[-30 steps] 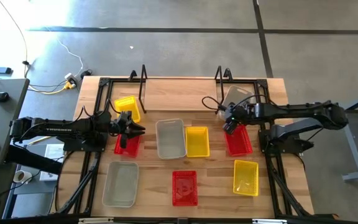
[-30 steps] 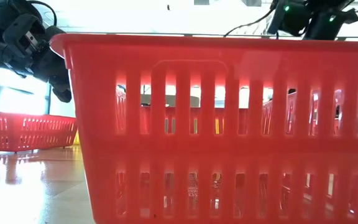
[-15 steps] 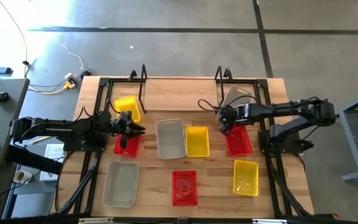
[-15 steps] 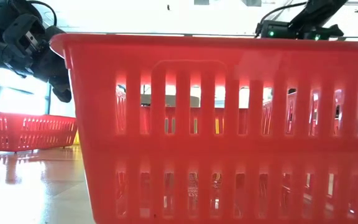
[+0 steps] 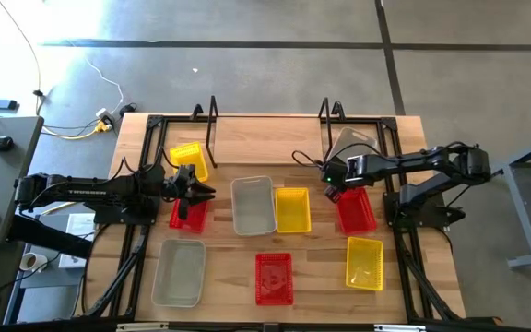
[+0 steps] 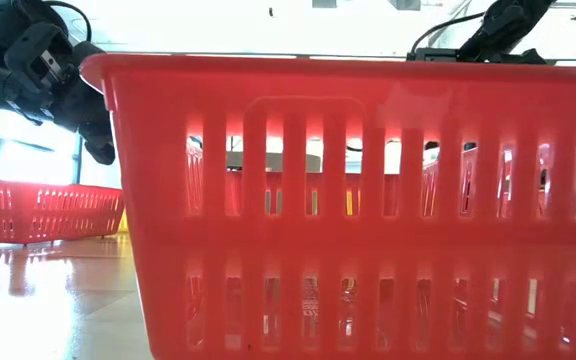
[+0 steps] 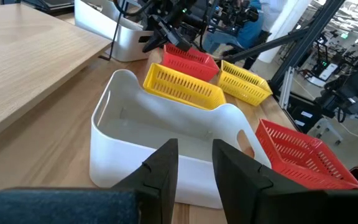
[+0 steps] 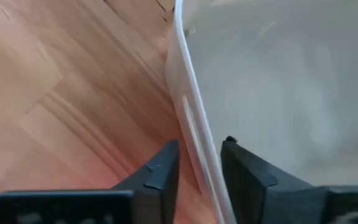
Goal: Stack baskets on shelf by color
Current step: Put the top gray bin on the shelf
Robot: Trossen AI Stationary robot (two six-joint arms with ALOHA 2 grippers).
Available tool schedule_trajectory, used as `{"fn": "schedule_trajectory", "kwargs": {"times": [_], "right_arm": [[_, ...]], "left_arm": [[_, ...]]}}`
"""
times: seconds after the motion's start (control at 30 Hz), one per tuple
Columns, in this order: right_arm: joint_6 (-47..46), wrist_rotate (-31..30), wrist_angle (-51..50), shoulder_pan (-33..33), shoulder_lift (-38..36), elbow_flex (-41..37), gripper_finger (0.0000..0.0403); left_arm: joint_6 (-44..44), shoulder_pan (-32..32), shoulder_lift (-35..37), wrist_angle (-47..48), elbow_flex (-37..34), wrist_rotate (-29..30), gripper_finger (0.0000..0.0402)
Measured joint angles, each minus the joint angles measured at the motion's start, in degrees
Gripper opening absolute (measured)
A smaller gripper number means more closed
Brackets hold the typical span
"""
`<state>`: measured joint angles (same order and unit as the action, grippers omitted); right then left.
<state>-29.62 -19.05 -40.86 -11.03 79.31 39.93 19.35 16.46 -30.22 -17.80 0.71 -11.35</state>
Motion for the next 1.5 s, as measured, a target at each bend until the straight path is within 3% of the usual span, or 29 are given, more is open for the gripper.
{"fn": "schedule_trajectory", "kwargs": {"times": [0.23, 0.8, 1.27, 1.5], "right_arm": [[0.03, 0.1, -0.7, 0.03, 0.02, 0.19, 0.0007], [-0.41, -2.42, -1.91, 0.17, -2.29, 0.21, 0.0001], [-3.32, -8.23, -7.53, 0.17, -18.01, 0.35, 0.0], [1.86, -15.97, -10.48, 0.17, -23.22, 8.8, 0.0]], "left_arm": [[0.0, 0.0, 0.0, 0.01, 0.02, 0.0, 0.009], [0.0, -0.02, 0.0, 0.01, 0.01, 0.0, 0.009], [0.0, -0.02, 0.0, 0.02, 0.0, 0.0, 0.009], [0.0, -0.01, 0.0, 0.02, 0.01, 0.02, 0.009]]}}
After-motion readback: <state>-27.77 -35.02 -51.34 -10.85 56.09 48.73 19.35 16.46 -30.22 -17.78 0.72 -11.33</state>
